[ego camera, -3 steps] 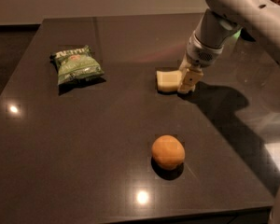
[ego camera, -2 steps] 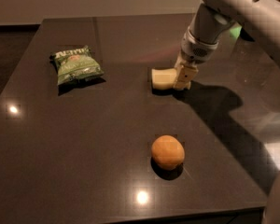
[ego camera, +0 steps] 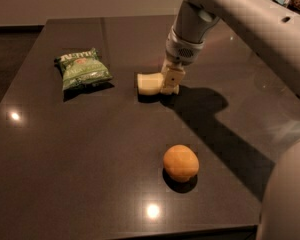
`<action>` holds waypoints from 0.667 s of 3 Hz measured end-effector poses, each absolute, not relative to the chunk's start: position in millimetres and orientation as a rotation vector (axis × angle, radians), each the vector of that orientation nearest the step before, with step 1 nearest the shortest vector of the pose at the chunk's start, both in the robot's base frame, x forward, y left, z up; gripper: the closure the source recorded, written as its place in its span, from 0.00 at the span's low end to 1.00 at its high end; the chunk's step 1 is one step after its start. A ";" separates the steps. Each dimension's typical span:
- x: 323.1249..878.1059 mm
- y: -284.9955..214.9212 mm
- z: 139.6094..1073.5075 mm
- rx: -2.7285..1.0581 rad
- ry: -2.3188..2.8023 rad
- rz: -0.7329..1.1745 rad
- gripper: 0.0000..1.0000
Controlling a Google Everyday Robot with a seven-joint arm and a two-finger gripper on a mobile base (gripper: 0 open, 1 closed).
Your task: Move sponge near green jalapeno chip bag
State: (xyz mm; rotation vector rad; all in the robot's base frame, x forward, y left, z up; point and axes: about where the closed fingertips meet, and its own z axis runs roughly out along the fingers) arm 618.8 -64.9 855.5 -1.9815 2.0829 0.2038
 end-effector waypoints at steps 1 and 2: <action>621.6 -26.5 853.8 -2.023 2.035 0.233 1.00; 625.0 -1.5 852.8 -2.049 2.005 0.230 0.90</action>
Offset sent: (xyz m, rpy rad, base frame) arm 0.0105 0.0929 0.0000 0.0016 -0.0213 0.1017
